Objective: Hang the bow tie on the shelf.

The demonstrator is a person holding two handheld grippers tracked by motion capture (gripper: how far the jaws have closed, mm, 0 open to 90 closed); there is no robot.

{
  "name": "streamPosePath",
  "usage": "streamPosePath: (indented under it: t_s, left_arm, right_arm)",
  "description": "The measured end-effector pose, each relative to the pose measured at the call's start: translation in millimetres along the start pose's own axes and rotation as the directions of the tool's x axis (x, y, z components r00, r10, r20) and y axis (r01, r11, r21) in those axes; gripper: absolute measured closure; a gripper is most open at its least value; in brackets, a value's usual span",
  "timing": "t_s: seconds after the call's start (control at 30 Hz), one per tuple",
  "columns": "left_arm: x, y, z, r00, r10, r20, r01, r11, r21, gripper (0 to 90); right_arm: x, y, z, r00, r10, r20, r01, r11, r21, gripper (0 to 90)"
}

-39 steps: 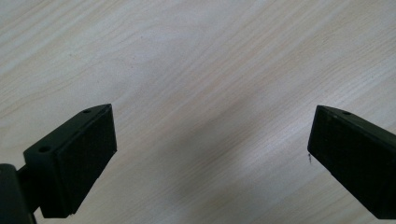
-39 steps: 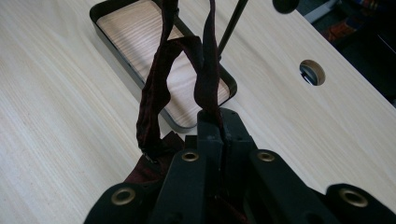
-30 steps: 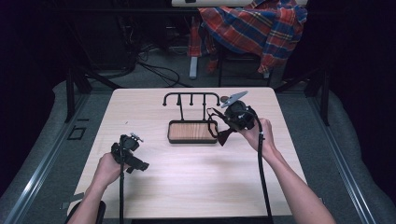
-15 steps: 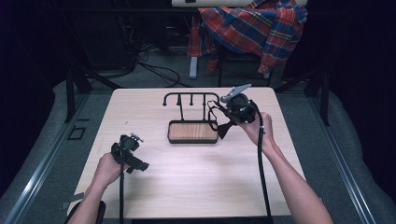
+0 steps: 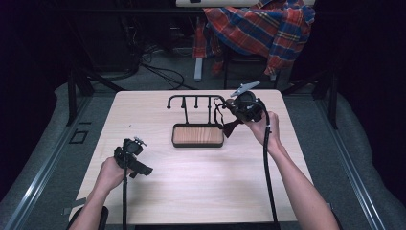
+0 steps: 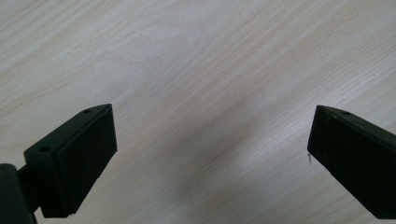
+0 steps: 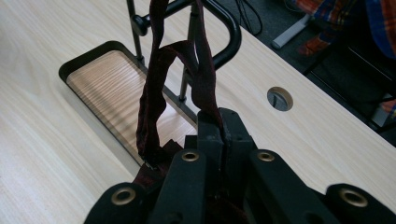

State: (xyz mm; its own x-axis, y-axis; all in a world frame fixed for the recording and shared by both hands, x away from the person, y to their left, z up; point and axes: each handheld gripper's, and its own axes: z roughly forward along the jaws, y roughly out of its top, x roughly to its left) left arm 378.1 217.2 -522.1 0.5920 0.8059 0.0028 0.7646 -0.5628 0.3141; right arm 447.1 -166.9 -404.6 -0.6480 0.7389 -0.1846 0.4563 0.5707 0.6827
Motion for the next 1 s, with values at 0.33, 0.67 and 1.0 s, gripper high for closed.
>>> streamPosePath:
  t_s: [0.33, 0.67, 1.0]
  left_arm:
    - [0.0, 0.1, 0.1, 1.0, 0.002, -0.003, -0.002, 1.0, 0.003, 1.5]
    - [0.0, 0.1, 0.2, 1.0, 0.004, -0.003, -0.004, 1.0, 0.008, 1.6]
    - [-0.5, 0.1, 0.5, 1.0, 0.006, -0.004, -0.006, 1.0, 0.005, 1.6]
  right_arm:
    - [-10.0, -3.3, 10.2, 0.9989, 0.045, 0.01, -0.045, 0.999, 0.015, 88.4]
    - [-14.7, -6.3, 24.7, 0.9969, 0.078, 0.007, -0.079, 0.996, 0.039, 88.1]
    - [-17.0, -10.2, 38.0, 0.9944, 0.104, -0.018, -0.103, 0.993, 0.064, 87.3]
